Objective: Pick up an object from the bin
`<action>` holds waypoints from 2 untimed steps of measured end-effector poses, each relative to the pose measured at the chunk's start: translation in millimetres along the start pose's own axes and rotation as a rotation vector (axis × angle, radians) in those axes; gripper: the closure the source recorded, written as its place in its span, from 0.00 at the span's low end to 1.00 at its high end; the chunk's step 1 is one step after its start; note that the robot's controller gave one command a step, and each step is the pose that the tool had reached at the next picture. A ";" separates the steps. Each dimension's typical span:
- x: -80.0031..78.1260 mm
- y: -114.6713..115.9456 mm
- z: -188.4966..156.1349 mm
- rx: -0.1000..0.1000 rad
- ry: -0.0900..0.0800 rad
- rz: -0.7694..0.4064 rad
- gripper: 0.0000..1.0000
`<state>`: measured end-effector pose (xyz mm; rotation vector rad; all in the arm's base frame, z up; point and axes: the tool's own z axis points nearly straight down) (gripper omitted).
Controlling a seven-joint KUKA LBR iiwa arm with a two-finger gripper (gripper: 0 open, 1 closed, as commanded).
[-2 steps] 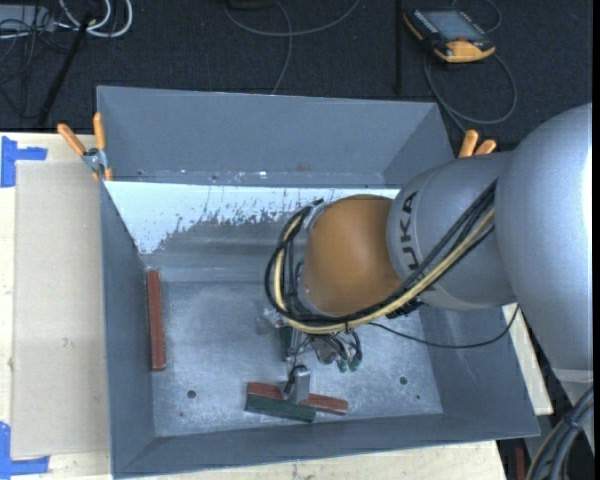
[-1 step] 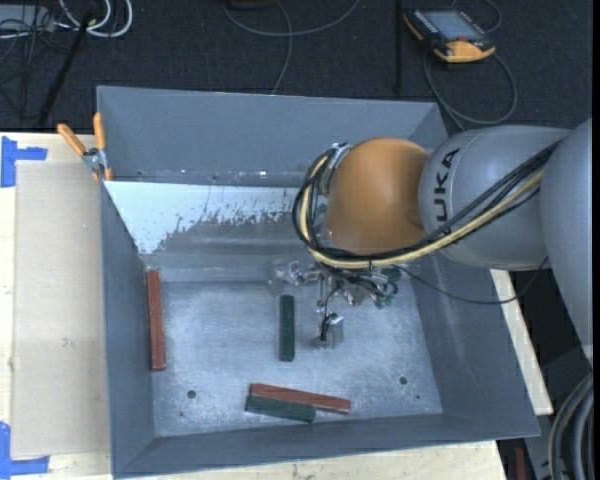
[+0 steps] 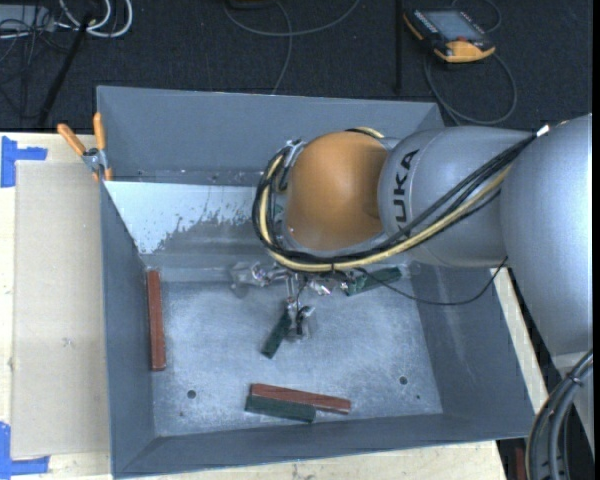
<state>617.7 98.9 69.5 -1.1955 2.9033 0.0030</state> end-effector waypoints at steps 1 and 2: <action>0.3 -0.9 -0.8 0.000 0.000 0.004 1.00; 4.5 9.8 -167.2 0.007 -0.007 -0.065 1.00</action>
Offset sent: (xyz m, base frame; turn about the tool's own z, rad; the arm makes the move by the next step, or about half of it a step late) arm 0.0000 0.0000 0.0000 0.0000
